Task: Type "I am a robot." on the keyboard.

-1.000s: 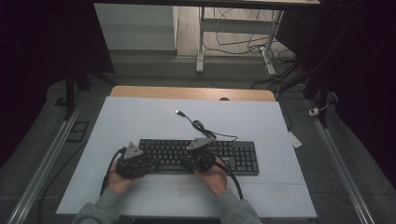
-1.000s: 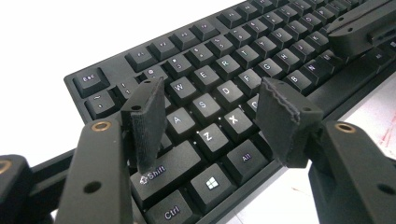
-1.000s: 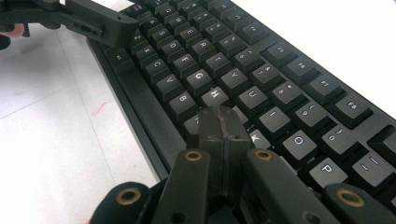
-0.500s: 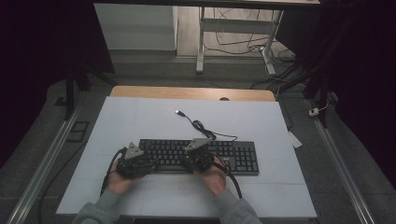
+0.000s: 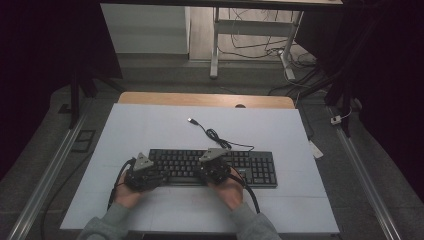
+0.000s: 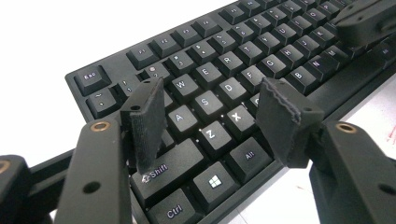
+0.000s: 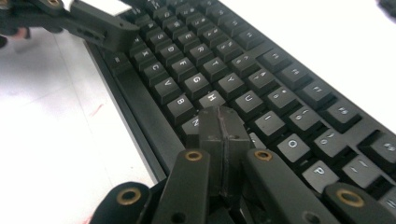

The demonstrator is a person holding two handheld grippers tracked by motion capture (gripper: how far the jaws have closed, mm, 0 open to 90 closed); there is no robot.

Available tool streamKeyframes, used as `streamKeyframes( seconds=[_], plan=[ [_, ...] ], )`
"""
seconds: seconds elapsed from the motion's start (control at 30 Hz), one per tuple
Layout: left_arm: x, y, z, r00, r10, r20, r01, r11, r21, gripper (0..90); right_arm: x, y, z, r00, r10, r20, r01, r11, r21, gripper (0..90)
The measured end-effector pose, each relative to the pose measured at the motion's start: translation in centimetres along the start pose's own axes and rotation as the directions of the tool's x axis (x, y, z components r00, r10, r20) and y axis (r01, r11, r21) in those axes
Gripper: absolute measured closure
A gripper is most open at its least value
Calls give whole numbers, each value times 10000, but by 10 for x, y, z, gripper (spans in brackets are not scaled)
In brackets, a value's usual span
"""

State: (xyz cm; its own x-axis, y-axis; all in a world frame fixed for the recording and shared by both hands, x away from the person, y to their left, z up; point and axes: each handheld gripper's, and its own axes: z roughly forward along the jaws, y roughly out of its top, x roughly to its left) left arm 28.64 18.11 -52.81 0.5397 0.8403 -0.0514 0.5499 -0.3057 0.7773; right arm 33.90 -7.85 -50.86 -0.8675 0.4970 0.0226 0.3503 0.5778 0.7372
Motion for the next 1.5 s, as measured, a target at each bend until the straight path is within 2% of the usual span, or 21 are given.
streamKeyframes(
  seconds=[0.33,0.93,1.3,1.4,1.5],
  plan=[
    [0,0,0,10000,-22,-55,22,10000,3,419,-10,-10,-26,9997,229,40,-226,9985,-491,894],
    [2,0,-2,9999,-100,-103,100,9999,-74,416,-36,-43,-76,9963,572,647,-493,9918,-1181,623],
    [4,-1,-6,9998,-154,-124,151,9997,-192,417,-53,-67,-100,9910,772,1092,-619,9886,-1371,536],
    [4,-1,-6,9998,-175,-99,173,9996,-237,418,-56,-70,-103,9886,964,1157,-789,9859,-1473,534],
    [4,0,-7,9998,-172,-108,169,9995,-274,418,-56,-70,-102,9895,933,1104,-761,9856,-1510,532]
  ],
)
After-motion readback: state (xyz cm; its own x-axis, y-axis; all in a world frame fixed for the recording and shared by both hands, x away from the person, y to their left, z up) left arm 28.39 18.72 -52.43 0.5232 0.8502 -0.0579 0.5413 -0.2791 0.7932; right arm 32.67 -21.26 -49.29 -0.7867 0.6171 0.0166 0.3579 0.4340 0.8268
